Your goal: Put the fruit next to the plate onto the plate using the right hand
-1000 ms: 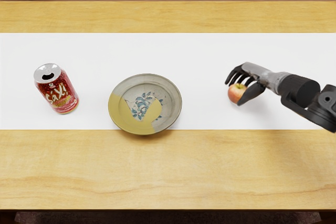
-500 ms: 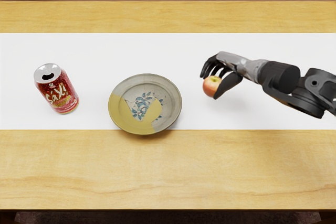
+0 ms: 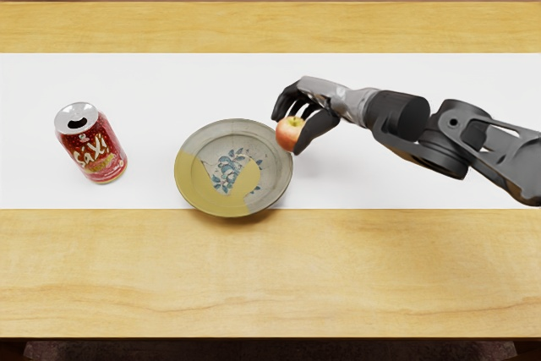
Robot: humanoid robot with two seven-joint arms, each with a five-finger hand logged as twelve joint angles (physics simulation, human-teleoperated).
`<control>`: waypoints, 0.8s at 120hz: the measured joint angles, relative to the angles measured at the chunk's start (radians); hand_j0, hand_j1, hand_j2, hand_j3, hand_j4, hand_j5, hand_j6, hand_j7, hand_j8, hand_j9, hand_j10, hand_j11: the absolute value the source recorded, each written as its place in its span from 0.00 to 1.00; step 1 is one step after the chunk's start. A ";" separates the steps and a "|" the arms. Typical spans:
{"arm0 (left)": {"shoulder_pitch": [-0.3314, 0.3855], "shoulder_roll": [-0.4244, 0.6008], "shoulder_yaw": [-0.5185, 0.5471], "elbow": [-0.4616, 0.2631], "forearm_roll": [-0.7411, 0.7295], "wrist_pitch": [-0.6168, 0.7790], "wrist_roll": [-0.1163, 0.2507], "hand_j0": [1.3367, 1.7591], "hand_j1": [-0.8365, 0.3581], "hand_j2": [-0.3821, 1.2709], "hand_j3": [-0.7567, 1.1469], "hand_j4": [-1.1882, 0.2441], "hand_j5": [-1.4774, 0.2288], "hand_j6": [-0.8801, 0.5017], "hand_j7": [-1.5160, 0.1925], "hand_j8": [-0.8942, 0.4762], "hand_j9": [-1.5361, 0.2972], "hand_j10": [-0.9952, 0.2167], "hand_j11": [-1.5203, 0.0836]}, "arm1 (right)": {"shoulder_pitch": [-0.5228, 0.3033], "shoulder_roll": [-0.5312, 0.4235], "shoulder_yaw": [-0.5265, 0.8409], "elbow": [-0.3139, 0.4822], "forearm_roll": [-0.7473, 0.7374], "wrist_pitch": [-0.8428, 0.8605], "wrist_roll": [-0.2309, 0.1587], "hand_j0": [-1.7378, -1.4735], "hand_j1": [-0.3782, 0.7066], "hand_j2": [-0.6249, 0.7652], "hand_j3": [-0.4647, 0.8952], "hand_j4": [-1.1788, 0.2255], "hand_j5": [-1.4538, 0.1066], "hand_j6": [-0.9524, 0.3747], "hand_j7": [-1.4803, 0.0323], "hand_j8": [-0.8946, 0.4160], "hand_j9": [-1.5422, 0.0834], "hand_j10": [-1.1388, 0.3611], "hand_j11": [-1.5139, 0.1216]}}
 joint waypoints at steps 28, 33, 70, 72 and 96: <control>0.000 0.000 0.000 0.000 0.000 0.000 0.000 0.76 0.75 0.26 0.40 0.66 0.68 0.46 0.70 0.48 0.67 0.62 0.75 | 0.017 0.080 0.000 -0.042 -0.001 -0.001 0.000 0.30 0.63 0.74 0.34 0.39 0.35 0.35 0.41 0.37 0.42 0.41 0.39; 0.000 0.000 0.000 0.000 0.000 0.000 0.000 0.76 0.75 0.26 0.40 0.66 0.68 0.46 0.70 0.48 0.67 0.62 0.75 | 0.019 0.092 0.000 -0.047 -0.001 -0.001 0.000 0.30 0.63 0.73 0.34 0.39 0.36 0.35 0.41 0.37 0.42 0.41 0.39; 0.000 0.000 0.000 0.000 0.000 0.000 0.000 0.76 0.75 0.26 0.40 0.66 0.68 0.46 0.70 0.48 0.67 0.62 0.75 | 0.021 0.160 -0.012 -0.061 -0.002 -0.002 0.000 0.30 0.61 0.72 0.34 0.38 0.36 0.34 0.41 0.36 0.41 0.40 0.39; 0.000 0.000 0.000 0.000 0.000 0.000 0.000 0.76 0.75 0.26 0.40 0.66 0.68 0.46 0.70 0.48 0.67 0.62 0.75 | 0.020 0.162 -0.014 -0.061 -0.002 -0.002 0.000 0.30 0.61 0.72 0.34 0.38 0.36 0.34 0.41 0.36 0.41 0.40 0.39; 0.000 0.000 0.000 0.000 0.000 0.000 0.000 0.76 0.75 0.26 0.40 0.66 0.68 0.46 0.70 0.48 0.67 0.62 0.75 | 0.007 0.192 -0.044 -0.061 -0.003 -0.008 0.000 0.30 0.61 0.72 0.34 0.39 0.37 0.33 0.41 0.35 0.41 0.40 0.39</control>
